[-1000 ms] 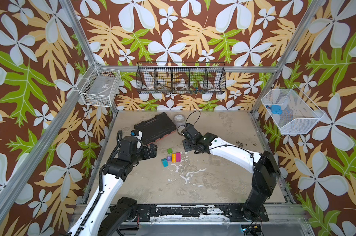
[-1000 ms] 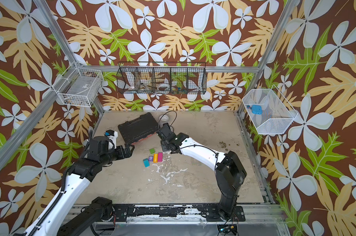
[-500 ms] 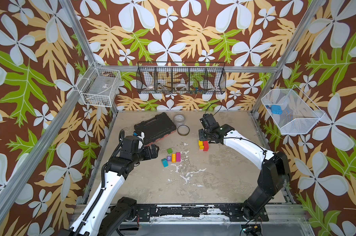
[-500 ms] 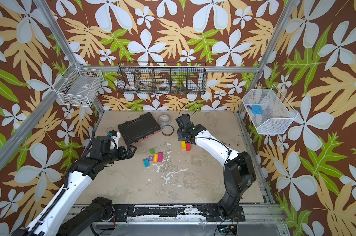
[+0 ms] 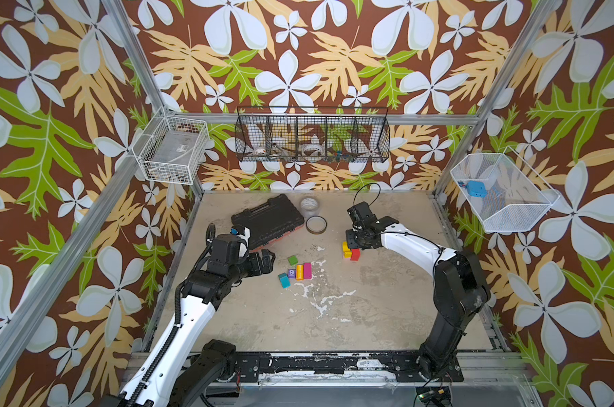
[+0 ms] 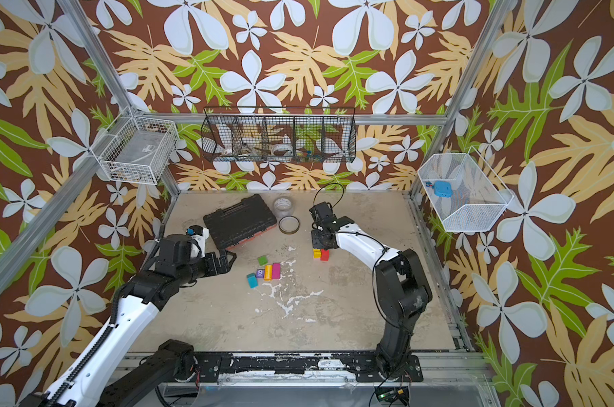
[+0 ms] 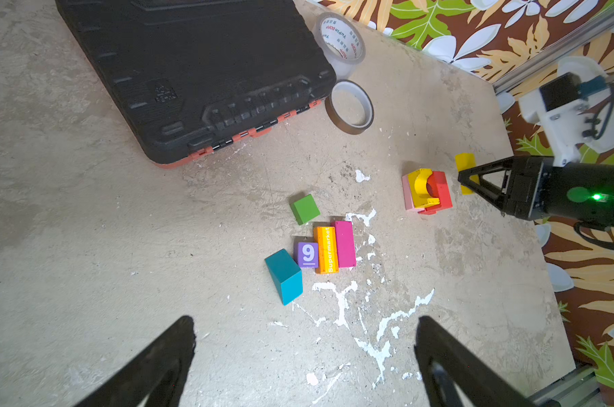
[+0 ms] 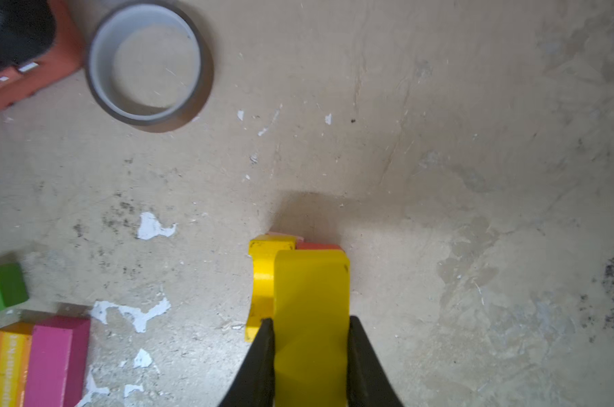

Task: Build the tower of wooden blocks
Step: 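Lower the yellow bar block beside the yellow arch with the right gripper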

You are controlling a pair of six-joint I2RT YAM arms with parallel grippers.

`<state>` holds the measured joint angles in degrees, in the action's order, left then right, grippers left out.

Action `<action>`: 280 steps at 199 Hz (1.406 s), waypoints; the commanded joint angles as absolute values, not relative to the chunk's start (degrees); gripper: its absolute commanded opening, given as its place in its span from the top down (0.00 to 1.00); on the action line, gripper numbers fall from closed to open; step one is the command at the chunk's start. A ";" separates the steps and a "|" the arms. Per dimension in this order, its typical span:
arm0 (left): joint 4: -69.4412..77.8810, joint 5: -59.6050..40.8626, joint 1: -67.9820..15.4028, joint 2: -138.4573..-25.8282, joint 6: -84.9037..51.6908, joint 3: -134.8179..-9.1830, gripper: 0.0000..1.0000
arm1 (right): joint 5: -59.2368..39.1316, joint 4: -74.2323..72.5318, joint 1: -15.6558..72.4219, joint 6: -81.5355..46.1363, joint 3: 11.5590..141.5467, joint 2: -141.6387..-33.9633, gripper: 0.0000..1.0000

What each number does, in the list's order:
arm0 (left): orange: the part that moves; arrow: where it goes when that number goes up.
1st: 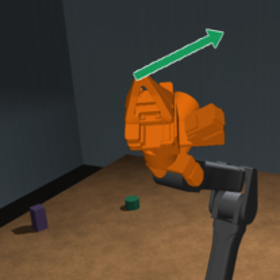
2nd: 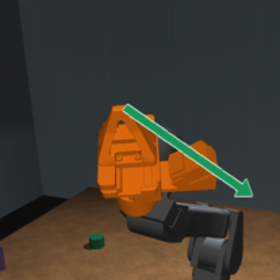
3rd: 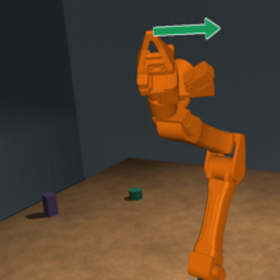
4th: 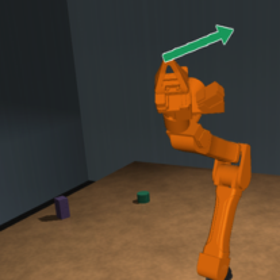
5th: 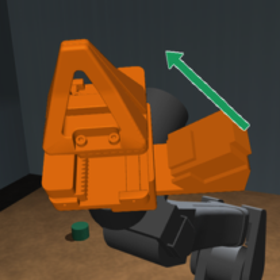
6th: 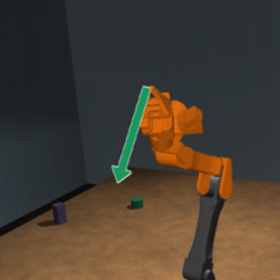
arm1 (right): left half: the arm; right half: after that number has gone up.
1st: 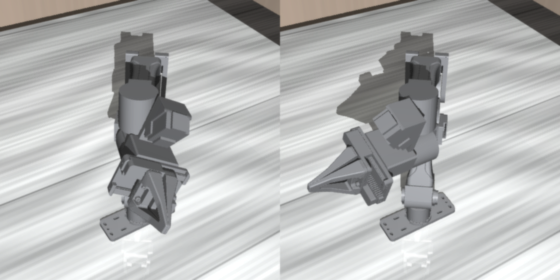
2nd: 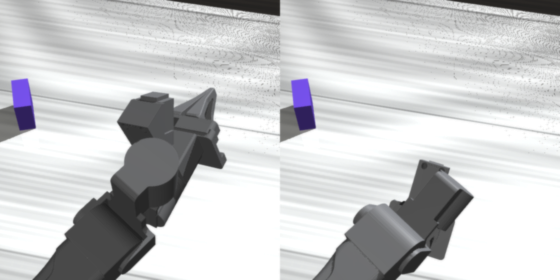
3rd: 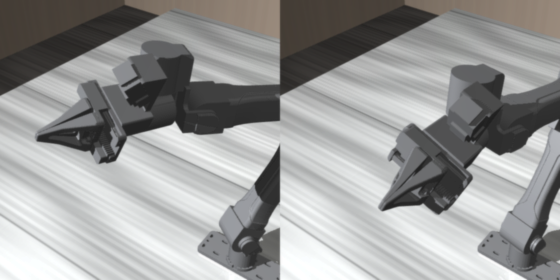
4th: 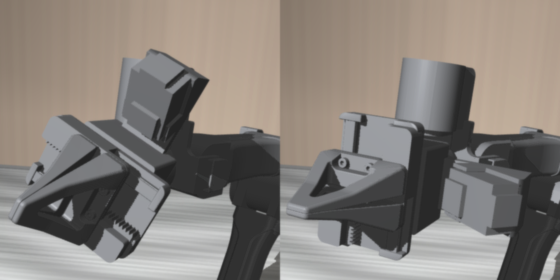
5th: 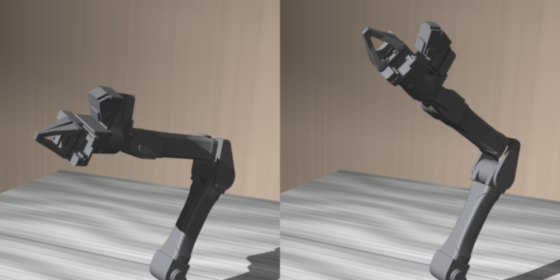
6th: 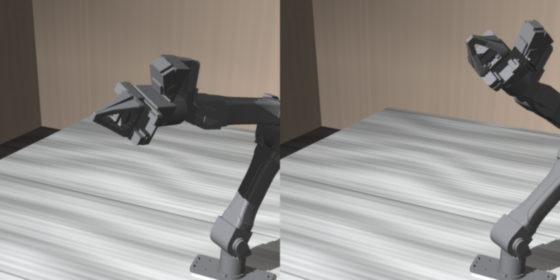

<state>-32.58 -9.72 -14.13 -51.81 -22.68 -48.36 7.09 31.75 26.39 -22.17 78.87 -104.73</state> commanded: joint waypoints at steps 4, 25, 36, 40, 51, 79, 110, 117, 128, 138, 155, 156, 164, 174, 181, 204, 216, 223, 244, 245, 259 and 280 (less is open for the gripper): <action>-32.17 -9.86 -14.31 -51.99 -22.59 -48.34 0.02 | 3.65 31.11 25.66 -21.63 78.81 -105.88 0.75; -32.17 -9.57 -14.37 -51.46 -22.76 -48.32 0.02 | 3.54 31.03 25.63 -21.32 78.95 -106.67 0.74; -32.17 -9.55 -14.37 -51.36 -22.75 -48.32 0.01 | 4.61 31.33 25.58 -21.45 79.01 -107.11 0.74; -32.17 -9.64 -14.36 -51.39 -22.74 -48.33 0.02 | 4.67 31.38 25.59 -21.45 79.16 -107.29 0.74; -32.17 -9.67 -14.46 -51.59 -22.68 -48.34 0.02 | 4.11 31.47 25.61 -21.45 79.28 -107.68 0.75; -32.17 -9.68 -14.48 -51.45 -22.68 -48.28 0.02 | 5.34 31.73 25.58 -21.49 79.38 -107.84 0.74; -32.17 -9.58 -14.67 -51.32 -22.68 -48.26 0.02 | 5.22 31.62 25.62 -21.45 79.15 -107.83 0.71; -32.17 -9.51 -14.66 -51.33 -22.76 -48.26 0.02 | 5.27 31.70 25.63 -21.42 79.23 -107.92 0.71; -32.17 -9.51 -14.72 -51.29 -22.74 -48.33 0.02 | 5.20 31.75 25.59 -21.49 79.33 -108.02 0.71; -32.16 -9.41 -14.73 -51.32 -22.76 -48.34 0.02 | 5.01 31.68 25.65 -21.45 79.30 -108.07 0.70; -32.17 -9.34 -14.83 -51.22 -22.73 -48.30 0.02 | 5.05 31.73 25.64 -21.49 79.32 -108.18 0.68; -32.17 -9.37 -14.80 -51.19 -22.74 -48.32 0.02 | 5.08 31.73 25.65 -21.47 79.30 -108.14 0.68; -32.12 -9.35 -14.79 -51.25 -22.72 -48.34 0.02 | 5.10 31.74 25.61 -21.46 79.29 -108.16 0.67; -32.17 -9.40 -14.77 -51.33 -22.76 -48.34 0.02 | 5.10 31.73 25.61 -21.53 79.28 -108.14 0.65; -32.17 -9.33 -14.79 -51.32 -22.76 -48.34 0.02 | 5.04 31.78 25.66 -21.53 79.25 -108.19 0.64; -32.17 -9.40 -14.82 -51.34 -22.76 -48.34 0.02 | 4.92 31.72 25.62 -21.63 79.26 -108.48 0.60; -32.17 -9.43 -14.78 -51.49 -22.76 -48.34 0.02 | 4.83 31.72 25.58 -21.74 79.28 -108.63 0.59; -32.17 -9.45 -14.82 -51.49 -22.76 -48.34 0.02 | 4.73 31.73 25.61 -21.71 79.31 -108.66 0.58; -32.17 -9.49 -14.85 -51.51 -22.76 -48.34 0.02 | 4.74 31.82 25.58 -21.71 79.29 -108.47 0.57; -32.17 -9.49 -14.85 -51.51 -22.76 -48.34 0.02 | 4.74 31.82 25.58 -21.71 79.28 -108.46 0.57; -32.16 -9.41 -14.78 -51.39 -22.74 -48.30 0.02 | 5.05 31.77 25.58 -21.80 79.14 -108.15 0.57; -32.15 -9.40 -14.82 -51.37 -22.76 -48.34 0.02 | 5.36 31.78 25.65 -21.97 78.93 -107.82 0.58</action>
